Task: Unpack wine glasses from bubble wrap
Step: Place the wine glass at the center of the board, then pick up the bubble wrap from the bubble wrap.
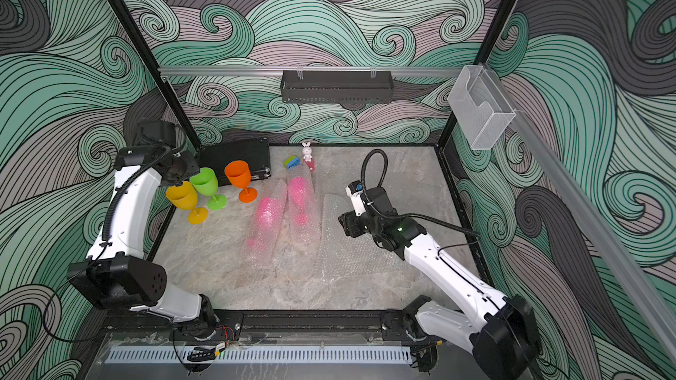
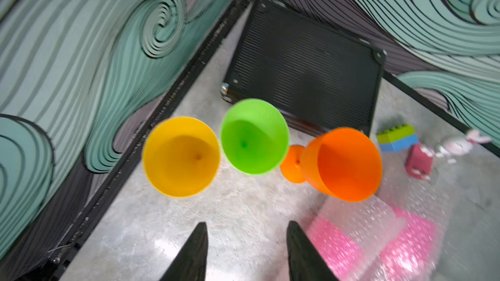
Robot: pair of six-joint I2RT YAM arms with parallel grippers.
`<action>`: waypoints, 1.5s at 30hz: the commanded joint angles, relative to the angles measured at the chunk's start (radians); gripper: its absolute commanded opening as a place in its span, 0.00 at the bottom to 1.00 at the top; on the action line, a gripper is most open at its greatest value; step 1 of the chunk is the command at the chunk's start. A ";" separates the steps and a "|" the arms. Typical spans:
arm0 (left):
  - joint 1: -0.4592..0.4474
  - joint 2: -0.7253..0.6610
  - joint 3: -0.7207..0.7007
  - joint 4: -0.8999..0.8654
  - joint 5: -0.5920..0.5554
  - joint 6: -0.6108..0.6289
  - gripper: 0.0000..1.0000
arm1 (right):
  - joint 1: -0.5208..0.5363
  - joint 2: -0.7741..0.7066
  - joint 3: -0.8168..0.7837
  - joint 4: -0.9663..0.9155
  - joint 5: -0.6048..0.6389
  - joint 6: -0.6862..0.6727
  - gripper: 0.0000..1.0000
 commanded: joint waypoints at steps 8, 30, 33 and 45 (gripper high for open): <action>-0.241 0.004 -0.152 0.114 0.296 -0.162 0.47 | -0.006 0.119 0.018 -0.092 -0.152 0.273 0.69; -0.866 0.263 -0.268 0.347 0.459 -0.244 0.57 | -0.364 0.087 -0.090 -0.263 0.146 0.375 0.74; -0.902 0.305 -0.261 0.343 0.442 -0.229 0.60 | -0.400 0.101 -0.106 -0.265 0.155 0.362 0.75; -0.943 0.440 -0.244 0.333 0.428 -0.170 0.56 | -0.475 0.178 -0.180 -0.212 0.093 0.344 0.77</action>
